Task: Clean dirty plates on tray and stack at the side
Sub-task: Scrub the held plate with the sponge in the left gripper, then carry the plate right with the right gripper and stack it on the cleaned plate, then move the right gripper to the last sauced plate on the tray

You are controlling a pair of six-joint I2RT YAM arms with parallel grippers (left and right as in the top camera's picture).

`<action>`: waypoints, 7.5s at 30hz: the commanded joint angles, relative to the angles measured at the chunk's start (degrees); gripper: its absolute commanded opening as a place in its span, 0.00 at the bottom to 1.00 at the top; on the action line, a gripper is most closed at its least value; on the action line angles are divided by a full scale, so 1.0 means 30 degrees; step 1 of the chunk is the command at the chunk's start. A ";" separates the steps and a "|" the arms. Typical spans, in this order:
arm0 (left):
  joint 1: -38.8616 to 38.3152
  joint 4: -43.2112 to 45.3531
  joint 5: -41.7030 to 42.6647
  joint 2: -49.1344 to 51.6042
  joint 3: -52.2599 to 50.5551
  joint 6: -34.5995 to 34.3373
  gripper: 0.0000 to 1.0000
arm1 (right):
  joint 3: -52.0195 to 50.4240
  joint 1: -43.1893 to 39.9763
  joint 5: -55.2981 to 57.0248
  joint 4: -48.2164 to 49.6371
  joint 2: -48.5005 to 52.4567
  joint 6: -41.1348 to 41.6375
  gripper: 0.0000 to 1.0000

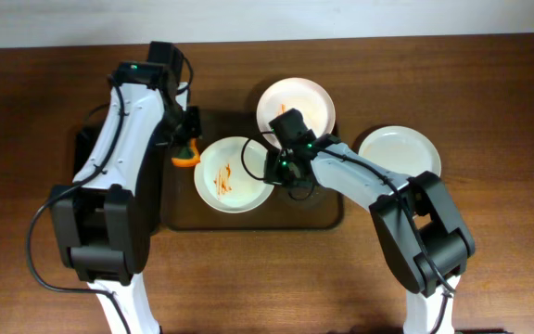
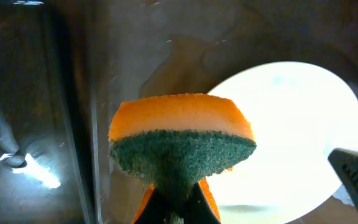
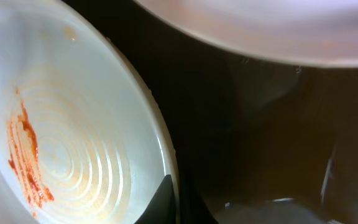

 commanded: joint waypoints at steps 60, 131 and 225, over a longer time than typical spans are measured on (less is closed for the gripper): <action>-0.1355 1.5307 0.3840 -0.0102 -0.9785 0.5297 0.00 | 0.0000 0.0801 0.0561 -0.0262 0.0663 0.1064 0.04; 0.2368 0.2229 0.2703 -0.0117 0.0240 0.2776 0.00 | 0.6040 0.9333 2.9150 -0.9471 -0.3854 -0.5515 0.04; 0.2106 0.2186 0.2455 -0.0117 0.0175 0.2783 0.00 | 0.4182 -0.2943 -0.0532 -0.8116 0.2470 -0.1756 0.04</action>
